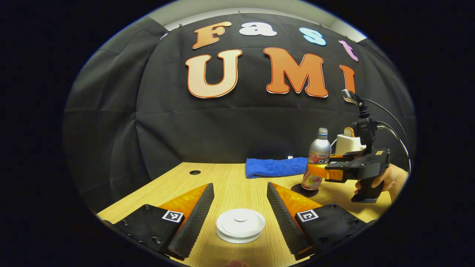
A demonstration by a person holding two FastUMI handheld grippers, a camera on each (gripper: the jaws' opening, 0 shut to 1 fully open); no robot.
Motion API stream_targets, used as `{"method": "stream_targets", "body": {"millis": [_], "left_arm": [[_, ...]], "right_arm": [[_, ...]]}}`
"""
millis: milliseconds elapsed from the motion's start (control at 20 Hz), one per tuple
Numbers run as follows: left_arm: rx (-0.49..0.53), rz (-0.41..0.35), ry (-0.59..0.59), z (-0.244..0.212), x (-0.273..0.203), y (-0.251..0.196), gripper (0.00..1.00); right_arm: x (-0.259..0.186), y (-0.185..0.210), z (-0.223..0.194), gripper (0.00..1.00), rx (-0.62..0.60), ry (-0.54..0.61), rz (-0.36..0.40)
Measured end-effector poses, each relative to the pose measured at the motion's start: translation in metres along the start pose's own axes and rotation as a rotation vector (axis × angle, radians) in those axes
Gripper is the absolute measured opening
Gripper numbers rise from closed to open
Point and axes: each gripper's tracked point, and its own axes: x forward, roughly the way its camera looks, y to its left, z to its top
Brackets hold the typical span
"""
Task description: Open the teacup lid with one hand, grasp the water bottle and pour water into the teacup with the other hand; after pouring, place the water bottle on the coaster and then close the teacup lid.
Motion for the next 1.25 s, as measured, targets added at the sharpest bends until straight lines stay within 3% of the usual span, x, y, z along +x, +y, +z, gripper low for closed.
{"method": "stream_targets", "body": {"millis": [200,300,350,650,700,750,950,1250], "left_arm": [[-0.015,0.021,0.005,-0.001,-0.003,0.008,0.91],[-0.015,0.027,0.008,-0.001,-0.004,0.01,1.0],[-0.016,0.028,0.007,-0.001,-0.005,0.01,0.95],[-0.036,0.03,0.006,-0.002,-0.007,0.007,0.95],[-0.038,0.031,0.007,-0.002,-0.007,0.007,0.91],[-0.039,0.033,0.008,-0.002,-0.007,0.007,0.95],[-0.044,0.037,-0.015,0.012,-0.013,0.002,0.95],[-0.041,0.037,-0.041,0.031,-0.023,-0.012,0.95]], "right_arm": [[0.019,-0.003,-0.01,0.78,0.02,0.021,-0.006],[0.026,-0.003,-0.02,0.78,0.036,0.044,-0.008],[0.029,-0.004,-0.017,0.78,0.041,0.034,-0.01],[0.028,-0.008,-0.013,0.8,0.065,0.059,-0.037],[0.024,-0.008,-0.011,0.8,0.072,0.061,-0.042],[0.02,-0.007,-0.007,0.78,0.071,0.061,-0.036],[-0.007,-0.004,0.014,0.9,0.038,0.035,-0.029],[-0.082,-0.006,0.05,0.93,-0.007,-0.077,-0.021]]}}
